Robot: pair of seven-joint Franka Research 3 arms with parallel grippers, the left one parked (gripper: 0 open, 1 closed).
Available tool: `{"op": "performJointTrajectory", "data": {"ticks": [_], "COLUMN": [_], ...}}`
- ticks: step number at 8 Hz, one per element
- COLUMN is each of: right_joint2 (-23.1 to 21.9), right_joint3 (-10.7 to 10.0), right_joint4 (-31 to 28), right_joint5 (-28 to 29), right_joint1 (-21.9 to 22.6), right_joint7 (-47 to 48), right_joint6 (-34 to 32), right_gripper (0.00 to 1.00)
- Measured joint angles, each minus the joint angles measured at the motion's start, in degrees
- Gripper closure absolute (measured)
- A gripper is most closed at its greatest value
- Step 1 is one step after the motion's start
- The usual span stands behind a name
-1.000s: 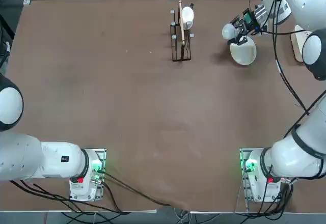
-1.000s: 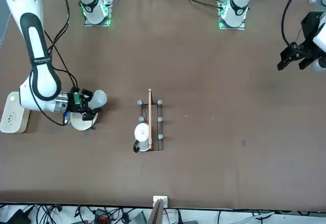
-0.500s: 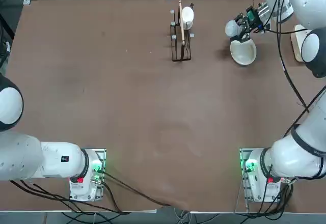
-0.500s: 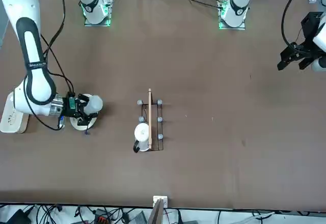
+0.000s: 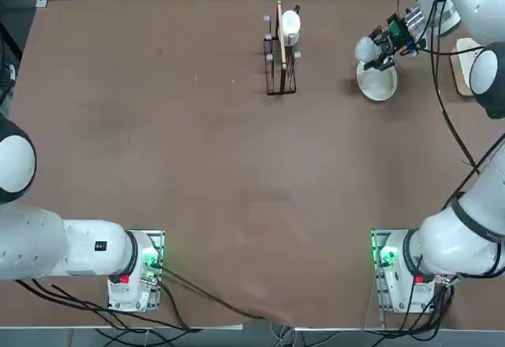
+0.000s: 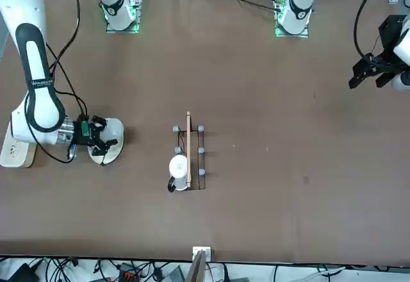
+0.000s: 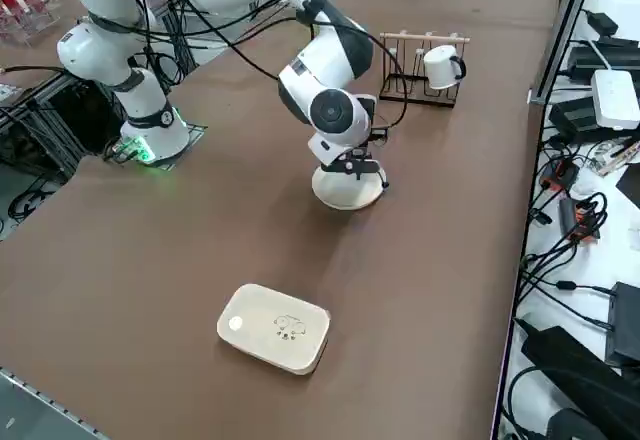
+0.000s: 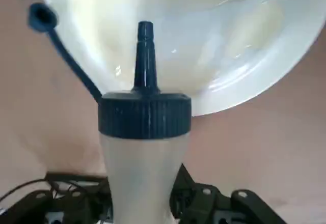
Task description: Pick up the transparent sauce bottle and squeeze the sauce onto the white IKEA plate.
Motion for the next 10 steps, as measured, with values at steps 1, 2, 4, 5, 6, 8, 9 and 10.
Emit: {"op": "performJointTrajectory", "data": {"ticks": [1, 2, 4, 5, 6, 8, 9, 10], "right_joint2": [-0.1, -0.5, -1.5, -1.8, -1.9, -2.1, -2.3, -2.6], "right_joint3": [0.1, 0.1, 0.1, 0.1, 0.1, 0.1, 0.1, 0.2], "right_joint4": [0.1, 0.1, 0.2, 0.4, 0.9, 2.9, 4.5, 5.9], "right_joint5": [-2.1, -3.8, -8.5, -11.0, -13.8, -20.7, -24.2, -26.7], "right_joint1": [0.5, 1.1, 3.2, 4.5, 5.7, 8.1, 9.5, 10.7], "right_joint7": [2.6, 5.0, 10.5, 13.0, 15.2, 20.6, 24.6, 27.9], "right_joint6": [0.0, 0.0, 0.1, 0.4, 0.7, 1.4, 1.7, 1.7], "right_gripper": [0.66, 0.66, 0.66, 0.66, 0.66, 0.66, 0.66, 0.66]}}
